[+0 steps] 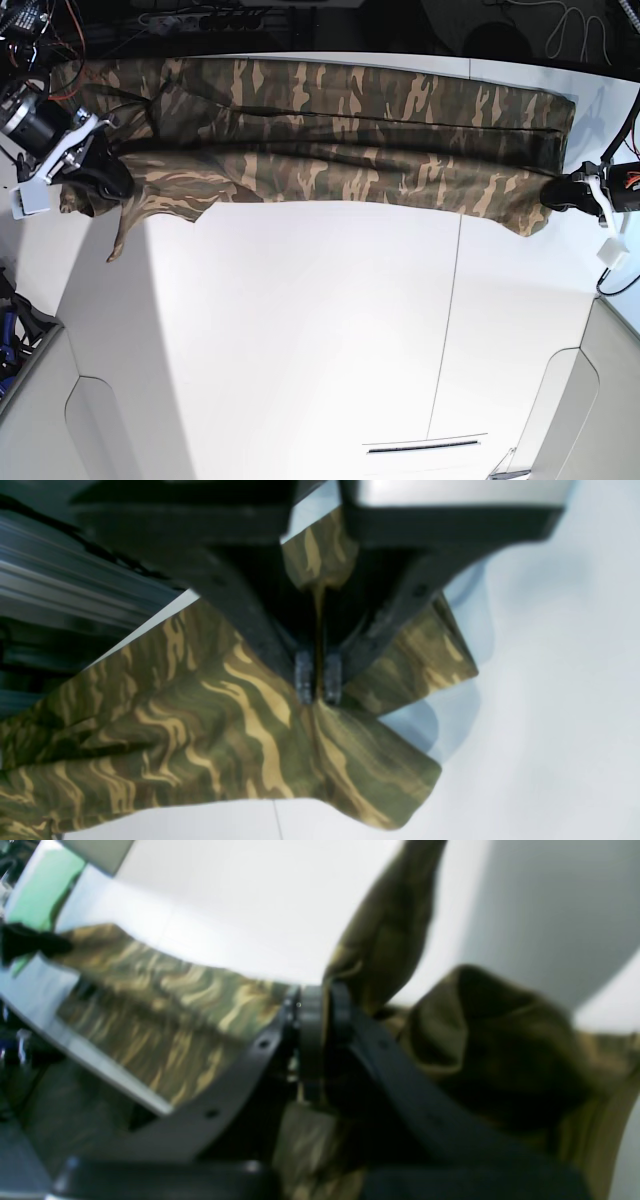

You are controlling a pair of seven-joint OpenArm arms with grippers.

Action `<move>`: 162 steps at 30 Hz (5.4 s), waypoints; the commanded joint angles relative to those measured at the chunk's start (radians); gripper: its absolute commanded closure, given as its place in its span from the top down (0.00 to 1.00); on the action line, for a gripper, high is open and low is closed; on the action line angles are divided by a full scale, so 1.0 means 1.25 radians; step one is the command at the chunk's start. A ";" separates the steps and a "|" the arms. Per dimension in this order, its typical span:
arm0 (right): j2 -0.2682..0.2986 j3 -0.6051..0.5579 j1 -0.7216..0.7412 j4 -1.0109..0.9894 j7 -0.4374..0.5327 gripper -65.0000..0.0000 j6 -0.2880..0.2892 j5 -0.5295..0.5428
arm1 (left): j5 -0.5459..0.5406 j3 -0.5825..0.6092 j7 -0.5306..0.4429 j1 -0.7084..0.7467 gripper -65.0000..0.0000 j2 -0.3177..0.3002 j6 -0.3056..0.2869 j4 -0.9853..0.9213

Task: Fold the T-shirt properly
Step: 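Fold the sleeve fabric onto the shirt with the right gripper, then grasp both ends of the folded strip with both grippers, then lift the strip end with the left gripper and carry it toward the right gripper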

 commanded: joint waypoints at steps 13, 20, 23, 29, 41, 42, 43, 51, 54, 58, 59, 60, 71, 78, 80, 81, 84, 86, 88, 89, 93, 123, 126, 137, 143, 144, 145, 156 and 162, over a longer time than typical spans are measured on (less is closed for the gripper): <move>-0.020 0.007 -0.085 -0.082 0.077 0.00 0.002 -0.110 | -0.024 -0.009 -0.008 -0.011 0.00 -0.028 -0.007 0.011; -0.020 0.007 -0.079 -0.164 0.104 0.06 0.002 -0.109 | -0.092 -0.009 0.054 -0.010 0.00 -0.066 -0.007 0.020; -0.020 0.006 -0.074 -0.179 0.121 0.07 0.002 -0.109 | -0.105 -0.009 0.100 -0.010 0.00 -0.077 -0.007 0.035; -0.020 0.006 -0.061 -0.181 0.122 0.24 0.002 -0.109 | -0.105 -0.009 0.120 0.045 0.00 -0.108 -0.007 0.092; -0.020 0.006 -0.060 -0.182 0.122 0.27 0.002 -0.109 | -0.063 -0.009 0.117 0.108 0.38 -0.116 -0.007 0.113; -0.020 0.006 -0.057 -0.182 0.122 0.27 0.002 -0.110 | -0.060 -0.009 0.117 0.111 0.45 -0.116 -0.007 0.113; -0.020 0.006 -0.053 -0.182 0.121 0.28 0.002 -0.110 | -0.060 -0.009 0.117 0.114 0.49 -0.116 -0.007 0.113; -0.014 0.008 -0.035 -0.181 0.122 0.51 0.000 -0.110 | -0.005 -0.009 0.059 0.120 0.50 -0.116 -0.007 0.113; -0.002 0.009 -0.035 -0.181 0.122 0.50 0.000 -0.110 | 0.037 -0.009 0.047 0.120 0.50 -0.116 -0.007 0.111; -0.002 0.022 -0.034 -0.181 0.122 0.50 0.000 -0.109 | 0.103 -0.009 0.008 0.120 0.55 -0.116 0.001 0.093; -0.002 0.027 -0.034 -0.181 0.122 0.50 0.000 -0.109 | 0.114 -0.009 -0.002 0.120 0.57 -0.116 0.011 0.086; -0.002 0.034 -0.033 -0.181 0.122 0.50 0.000 -0.109 | 0.123 -0.009 -0.009 0.120 0.58 -0.115 0.021 0.078; -0.005 0.159 0.036 -0.124 0.075 0.41 0.004 -0.020 | 0.133 -0.009 -0.022 0.120 0.59 -0.113 0.022 0.051; -0.009 0.157 0.036 -0.074 0.061 0.00 0.004 0.005 | 0.134 -0.032 -0.033 0.120 0.59 -0.086 0.022 0.051; -0.009 0.143 0.036 -0.076 0.061 0.00 0.004 0.004 | 0.134 -0.057 -0.034 0.120 0.59 -0.073 0.022 0.050; -0.009 0.132 0.036 -0.080 0.061 0.00 0.004 -0.002 | 0.133 -0.068 -0.034 0.120 0.59 -0.069 0.022 0.050; -0.009 0.077 0.036 -0.113 0.062 0.00 0.005 -0.049 | 0.133 -0.100 -0.033 0.121 0.59 -0.057 0.022 0.050; -0.007 0.031 0.036 -0.151 0.068 0.00 0.004 -0.085 | 0.119 -0.112 -0.034 0.130 0.64 -0.053 0.020 0.050; -0.006 -0.009 0.036 -0.199 0.084 0.00 0.004 -0.109 | 0.109 -0.113 -0.034 0.144 0.70 -0.049 0.018 0.050; -0.006 -0.027 0.036 -0.223 0.095 0.00 0.004 -0.116 | 0.110 -0.113 -0.039 0.153 0.71 -0.048 0.018 0.050; -0.006 -0.072 0.044 -0.303 0.110 0.00 0.003 -0.118 | 0.116 -0.113 -0.068 0.198 0.71 -0.046 0.018 0.050; -0.006 -0.098 0.045 -0.334 0.116 0.00 0.003 -0.115 | 0.232 -0.197 -0.159 0.209 0.71 0.028 0.019 0.049; -0.006 -0.098 0.045 -0.334 0.116 0.00 0.003 -0.114 | 0.229 -0.195 -0.159 0.214 0.71 0.034 0.019 0.049; -0.006 -0.098 0.045 -0.334 0.107 0.00 0.003 -0.109 | 0.278 -0.195 -0.159 0.230 0.71 0.091 0.019 0.048; -0.006 -0.098 0.045 -0.334 0.107 0.00 0.003 -0.108 | 0.220 -0.195 -0.158 0.251 0.71 0.090 -0.007 0.049; -0.007 -0.098 0.045 -0.334 0.107 0.00 0.003 -0.108 | 0.194 -0.195 -0.152 0.255 0.71 0.090 -0.007 0.049; -0.006 -0.098 0.045 -0.334 0.107 0.00 0.003 -0.107 | 0.165 -0.195 -0.144 0.258 0.71 0.091 -0.007 0.049; -0.006 -0.098 0.045 -0.334 0.106 0.00 0.003 -0.059 | 0.082 -0.195 -0.159 0.249 0.00 0.090 -0.007 0.049; -0.007 -0.073 0.045 -0.297 0.074 0.00 0.003 -0.001 | 0.083 -0.196 -0.158 0.200 0.00 0.090 -0.007 0.051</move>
